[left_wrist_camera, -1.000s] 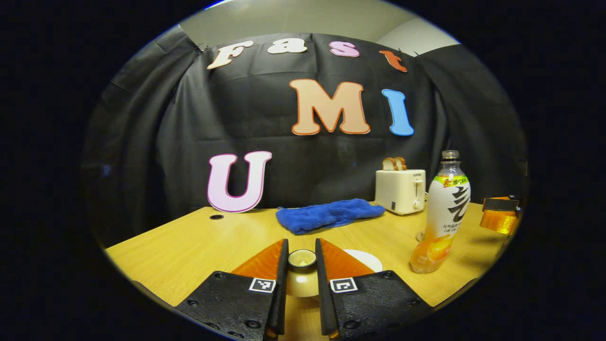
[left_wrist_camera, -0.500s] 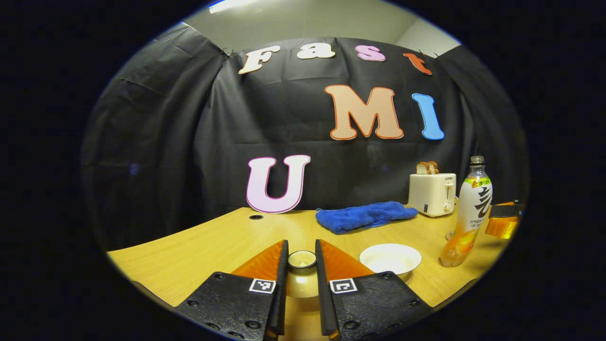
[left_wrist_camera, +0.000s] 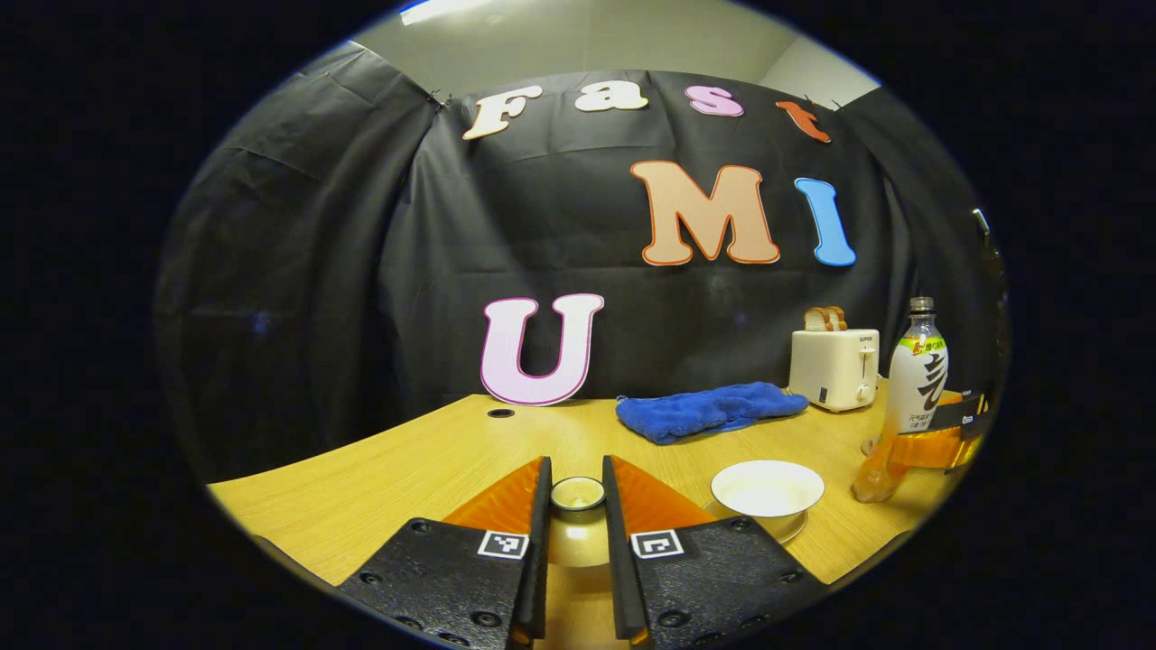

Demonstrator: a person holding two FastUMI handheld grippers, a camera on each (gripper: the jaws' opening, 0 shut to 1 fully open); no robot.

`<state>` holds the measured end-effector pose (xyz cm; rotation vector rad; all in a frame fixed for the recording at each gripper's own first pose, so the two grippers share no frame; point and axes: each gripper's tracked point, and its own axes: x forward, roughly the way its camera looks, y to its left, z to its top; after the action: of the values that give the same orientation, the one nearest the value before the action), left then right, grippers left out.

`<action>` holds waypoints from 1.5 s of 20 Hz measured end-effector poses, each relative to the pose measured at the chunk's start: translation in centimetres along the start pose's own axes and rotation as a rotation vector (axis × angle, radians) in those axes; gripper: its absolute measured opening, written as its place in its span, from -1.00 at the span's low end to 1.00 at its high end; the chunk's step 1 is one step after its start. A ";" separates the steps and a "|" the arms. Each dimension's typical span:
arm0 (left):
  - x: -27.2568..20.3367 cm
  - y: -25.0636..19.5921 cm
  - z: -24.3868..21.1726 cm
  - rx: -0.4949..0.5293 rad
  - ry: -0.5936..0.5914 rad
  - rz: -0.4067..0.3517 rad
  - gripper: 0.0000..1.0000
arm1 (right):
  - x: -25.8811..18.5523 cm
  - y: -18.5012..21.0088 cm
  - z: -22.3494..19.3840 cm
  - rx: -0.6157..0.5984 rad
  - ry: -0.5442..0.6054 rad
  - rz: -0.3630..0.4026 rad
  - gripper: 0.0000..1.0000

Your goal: Open the teacup lid with one hand, grasp the water bottle and pour water into the teacup with the other hand; after pouring, place the water bottle on the coaster and then close the teacup lid.

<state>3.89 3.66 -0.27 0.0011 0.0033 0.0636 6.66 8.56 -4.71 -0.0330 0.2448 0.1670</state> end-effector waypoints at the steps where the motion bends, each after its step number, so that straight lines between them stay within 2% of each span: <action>1: 0.0 0.1 0.0 0.000 0.000 -0.002 -0.47 | 0.4 0.1 -0.2 -0.003 0.016 0.000 0.98; 3: 0.1 0.4 0.0 0.000 0.000 -0.004 -0.47 | 0.9 0.3 -0.5 -0.002 0.044 0.000 0.94; 6: 0.0 1.1 0.1 -0.001 -0.005 0.004 -0.47 | 1.6 0.2 -0.5 -0.002 0.047 -0.013 0.51; 7: 0.1 1.3 0.0 0.000 -0.005 0.006 -0.47 | 1.7 0.1 -0.4 -0.006 0.044 -0.022 0.52; 10: 0.0 1.2 0.1 -0.001 -0.004 0.004 -0.47 | 1.6 -0.4 0.0 -0.027 0.032 -0.064 0.36; 16: 0.2 1.2 0.0 -0.002 -0.003 0.000 -0.47 | 0.6 0.2 1.9 -0.128 -0.017 -0.078 0.35; 18: 0.1 1.2 0.0 -0.002 -0.003 0.001 -0.47 | 0.0 -0.4 3.7 -0.193 -0.040 -0.109 0.36; 21: 0.1 1.1 -0.1 -0.002 -0.003 0.001 -0.47 | -0.8 -1.3 6.9 -0.357 -0.089 -0.162 0.36; 30: 0.1 1.3 -0.1 0.000 0.000 0.011 -0.47 | 0.4 -1.5 11.9 -0.783 -0.087 -0.288 0.35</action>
<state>3.92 4.92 -0.33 0.0007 0.0034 0.0744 10.10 7.81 6.77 -0.8331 0.0736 -0.0318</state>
